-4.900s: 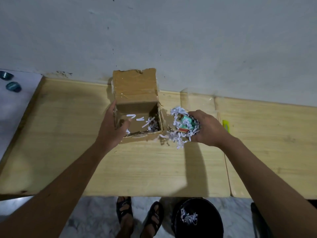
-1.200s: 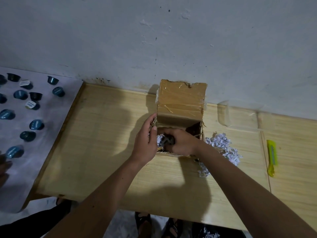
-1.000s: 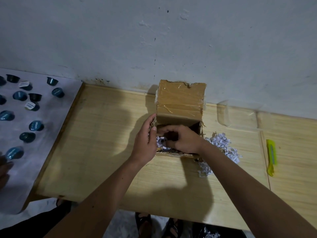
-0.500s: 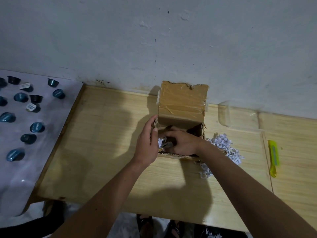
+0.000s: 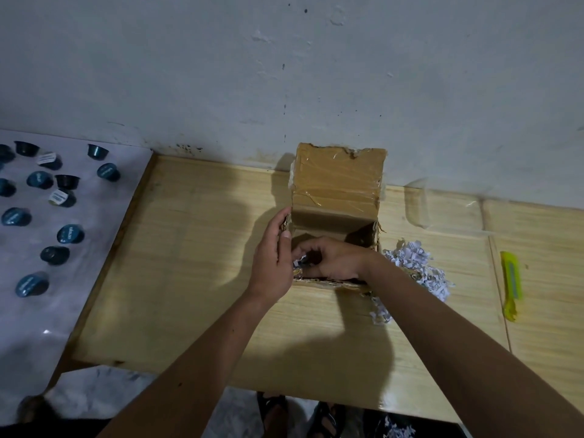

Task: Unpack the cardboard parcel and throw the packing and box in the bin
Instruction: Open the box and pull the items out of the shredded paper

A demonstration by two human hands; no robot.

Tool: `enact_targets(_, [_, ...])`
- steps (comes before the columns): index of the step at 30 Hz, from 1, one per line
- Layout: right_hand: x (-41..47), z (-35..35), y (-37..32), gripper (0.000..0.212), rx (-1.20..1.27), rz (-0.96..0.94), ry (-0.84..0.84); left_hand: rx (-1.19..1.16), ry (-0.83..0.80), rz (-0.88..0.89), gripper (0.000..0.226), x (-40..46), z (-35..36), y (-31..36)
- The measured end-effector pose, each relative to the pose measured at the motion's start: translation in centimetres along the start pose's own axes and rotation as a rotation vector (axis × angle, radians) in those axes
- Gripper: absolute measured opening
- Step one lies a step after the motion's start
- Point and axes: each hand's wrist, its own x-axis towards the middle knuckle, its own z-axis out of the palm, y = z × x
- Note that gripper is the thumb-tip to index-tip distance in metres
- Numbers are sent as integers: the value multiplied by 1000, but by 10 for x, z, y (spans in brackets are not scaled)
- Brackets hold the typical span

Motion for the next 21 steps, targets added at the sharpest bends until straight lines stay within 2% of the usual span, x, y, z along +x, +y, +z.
enact_targets(7, [5, 2, 3, 25, 33, -29, -76, 13, 12, 12, 45, 0, 0, -1])
enact_targets(14, [-1, -1, 1, 22, 144, -33, -61, 43, 33, 37, 45, 0, -1, 2])
enact_targets(21, [-26, -22, -3, 10, 43, 52, -59, 55, 39, 27, 45, -3, -2, 5])
